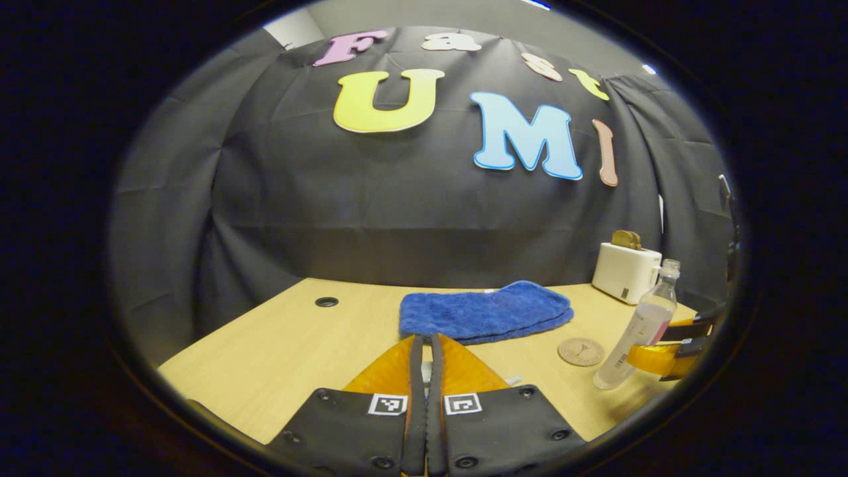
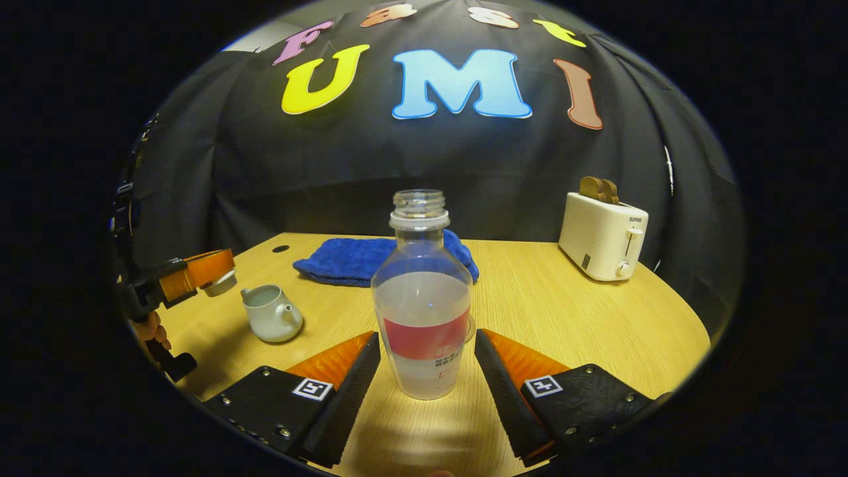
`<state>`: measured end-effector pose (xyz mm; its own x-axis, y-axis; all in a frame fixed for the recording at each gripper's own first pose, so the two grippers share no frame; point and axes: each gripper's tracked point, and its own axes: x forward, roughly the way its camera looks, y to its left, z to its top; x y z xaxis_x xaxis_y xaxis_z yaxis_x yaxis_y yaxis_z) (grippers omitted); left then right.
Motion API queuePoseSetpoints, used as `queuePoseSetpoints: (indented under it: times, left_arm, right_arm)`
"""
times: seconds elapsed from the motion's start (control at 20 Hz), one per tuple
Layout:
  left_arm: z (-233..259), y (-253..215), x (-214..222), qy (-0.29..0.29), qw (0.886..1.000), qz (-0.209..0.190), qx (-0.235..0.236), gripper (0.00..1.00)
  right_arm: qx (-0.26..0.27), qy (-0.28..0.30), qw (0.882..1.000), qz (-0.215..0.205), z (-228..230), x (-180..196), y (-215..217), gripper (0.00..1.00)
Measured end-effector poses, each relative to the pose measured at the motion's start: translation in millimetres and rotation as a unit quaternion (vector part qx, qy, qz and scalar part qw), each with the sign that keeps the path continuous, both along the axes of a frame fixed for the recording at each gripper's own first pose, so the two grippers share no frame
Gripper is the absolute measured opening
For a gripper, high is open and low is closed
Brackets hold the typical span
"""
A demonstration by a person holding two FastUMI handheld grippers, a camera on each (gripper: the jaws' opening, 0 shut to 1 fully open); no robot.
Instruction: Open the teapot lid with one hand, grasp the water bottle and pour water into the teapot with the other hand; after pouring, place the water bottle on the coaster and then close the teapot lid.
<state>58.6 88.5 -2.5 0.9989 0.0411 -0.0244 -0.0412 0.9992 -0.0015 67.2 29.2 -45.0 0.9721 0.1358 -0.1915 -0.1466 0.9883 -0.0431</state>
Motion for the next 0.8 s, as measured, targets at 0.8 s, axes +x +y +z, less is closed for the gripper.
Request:
queuePoseSetpoints:
  times: [0.8]
  left_arm:
    - [-35.5,62.9,-37.5,0.022,0.999,0.036,-0.029,0.08]
  right_arm:
    - [-0.191,-0.024,0.981,0.023,30.3,18.5,44.2,0.75]
